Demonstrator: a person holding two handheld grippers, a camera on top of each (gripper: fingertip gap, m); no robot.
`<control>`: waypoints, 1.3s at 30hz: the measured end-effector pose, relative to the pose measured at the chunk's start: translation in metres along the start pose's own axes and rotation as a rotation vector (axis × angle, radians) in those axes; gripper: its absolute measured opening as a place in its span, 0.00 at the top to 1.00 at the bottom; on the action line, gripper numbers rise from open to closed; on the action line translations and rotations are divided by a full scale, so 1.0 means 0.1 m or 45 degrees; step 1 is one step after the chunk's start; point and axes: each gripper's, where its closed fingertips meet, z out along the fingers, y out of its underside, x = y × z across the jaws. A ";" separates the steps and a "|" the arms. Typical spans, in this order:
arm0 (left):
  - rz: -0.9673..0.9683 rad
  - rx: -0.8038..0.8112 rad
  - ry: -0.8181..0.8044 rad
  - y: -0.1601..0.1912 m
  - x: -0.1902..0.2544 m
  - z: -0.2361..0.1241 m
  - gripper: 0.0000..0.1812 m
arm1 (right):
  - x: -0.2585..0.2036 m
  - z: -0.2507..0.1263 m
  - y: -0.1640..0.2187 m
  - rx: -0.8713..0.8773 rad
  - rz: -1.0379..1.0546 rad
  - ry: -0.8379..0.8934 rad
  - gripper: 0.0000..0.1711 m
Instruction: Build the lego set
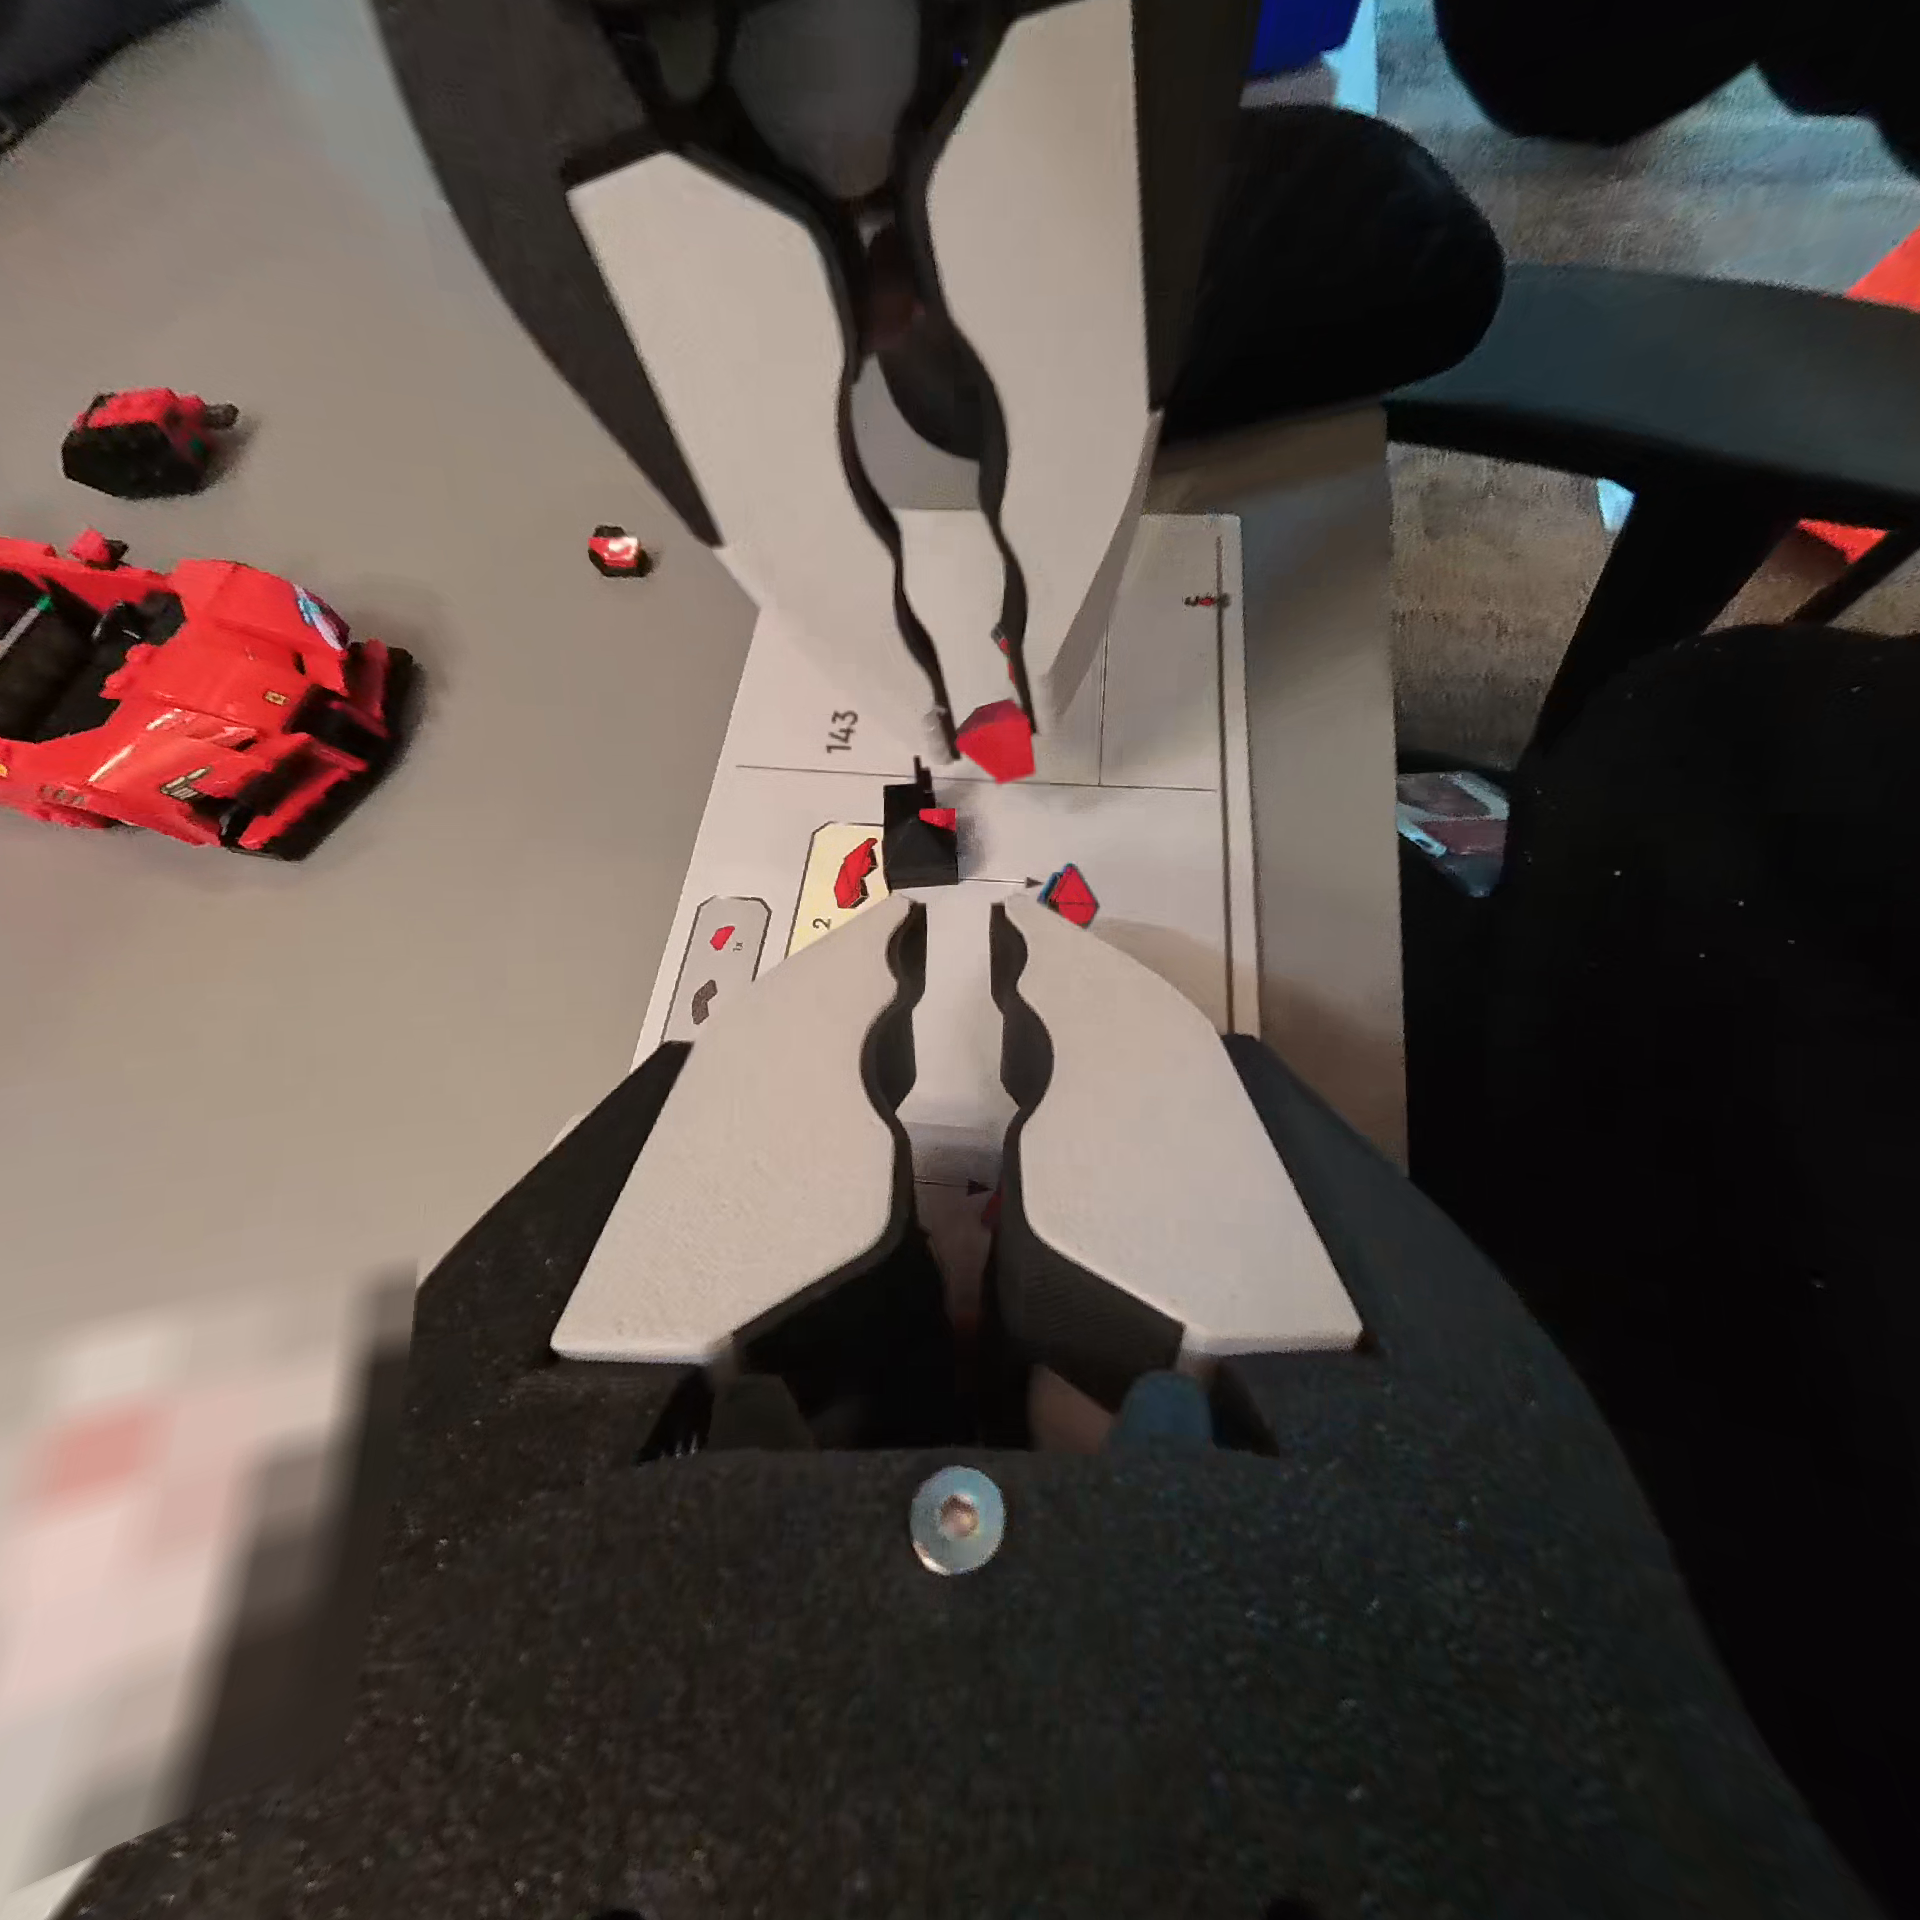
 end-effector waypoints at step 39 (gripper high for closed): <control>0.192 0.504 -0.276 -0.67 -0.16 -0.33 0.84 | 0.16 -0.65 -0.39 1.402 1.107 0.166 0.92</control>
